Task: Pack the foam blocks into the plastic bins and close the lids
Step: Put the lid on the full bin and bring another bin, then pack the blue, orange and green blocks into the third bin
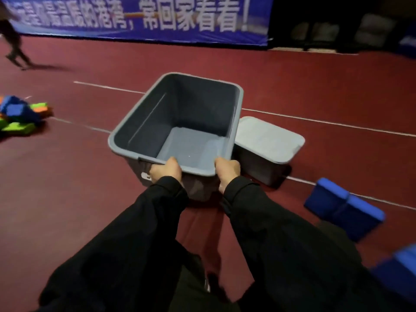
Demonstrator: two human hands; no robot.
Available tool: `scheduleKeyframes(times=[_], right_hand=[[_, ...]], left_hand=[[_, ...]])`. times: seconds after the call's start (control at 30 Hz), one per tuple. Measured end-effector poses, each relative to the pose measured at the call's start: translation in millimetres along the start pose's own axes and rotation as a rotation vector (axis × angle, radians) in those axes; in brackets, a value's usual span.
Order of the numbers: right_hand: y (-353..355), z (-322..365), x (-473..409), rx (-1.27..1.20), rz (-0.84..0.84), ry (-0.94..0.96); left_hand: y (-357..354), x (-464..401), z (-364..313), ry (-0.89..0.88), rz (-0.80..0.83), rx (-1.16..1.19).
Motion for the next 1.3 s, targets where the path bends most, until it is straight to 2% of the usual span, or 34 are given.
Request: scheduleKeyframes(times=[0.1, 0.17, 0.27, 0.33, 0.43, 0.5, 0.63, 0.73, 0.8, 0.87, 1.03, 1.1, 1.17, 1.3], right_hand=[[89.6, -7.6, -8.1, 0.086, -0.167, -0.014], [147.6, -29.7, -8.5, 0.091, -0.265, -0.044], [210.3, -80.9, -14.7, 0.075, -0.331, -0.123], [236.7, -118.8, -20.3, 0.085, -0.346, -0.184], [259.3, -165.3, -24.2, 0.132, -0.358, -0.258], [267.5, -192.6, -26.9, 0.155, -0.368, -0.303], [280.3, -244.6, -52.0, 0.198, -0.323, -0.384], [301.9, -284.8, -81.0, 0.216, -0.298, -0.455], [315.2, -317.9, -92.9, 0.244, -0.265, -0.52], [322.1, -334.8, -92.8, 0.275, -0.233, -0.562], [341.4, -315.8, -83.6, 0.38, -0.225, -0.685], [351.9, -299.5, -84.6, 0.436, -0.223, -0.723], [364.3, -273.4, -102.9, 0.48, -0.245, -0.645], [379.8, -206.3, -154.2, 0.535, -0.175, -0.498]], left_hand=[[-57.7, 16.0, 76.2, 0.054, 0.112, -0.033], [-79.4, 72.0, 89.4, 0.075, 0.208, -0.14], [-98.3, 118.0, 145.9, 0.105, 0.306, -0.306], [-101.9, 121.3, 206.4, 0.165, 0.364, -0.326], [-89.8, 83.0, 342.6, 0.271, 0.346, -0.479], [-70.7, 86.2, 382.8, 0.355, 0.302, -0.482], [-57.3, 148.1, 344.2, 0.497, 0.297, -0.559], [-75.4, 159.3, 352.0, 0.451, 0.38, -0.67], [-79.5, 166.0, 369.2, 0.503, 0.409, -0.82], [-75.6, 176.9, 385.9, 0.628, 0.47, -0.907], [-61.4, 213.8, 419.0, 1.056, 0.651, -0.878], [-71.5, 207.9, 419.5, 1.016, 0.809, -1.064], [-112.8, 202.5, 401.3, 0.785, 1.011, -1.312], [-241.4, 202.7, 345.2, 0.355, 1.134, -1.284]])
Point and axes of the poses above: each hand's wrist, its own x-axis away from the middle knuckle, its own y-axis out of the back of the hand, z = x × y, the point moved 10 cm from there along -x, towards the middle knuckle, and after that the axes turned 8 degrees about x, right-handed, at the moved point
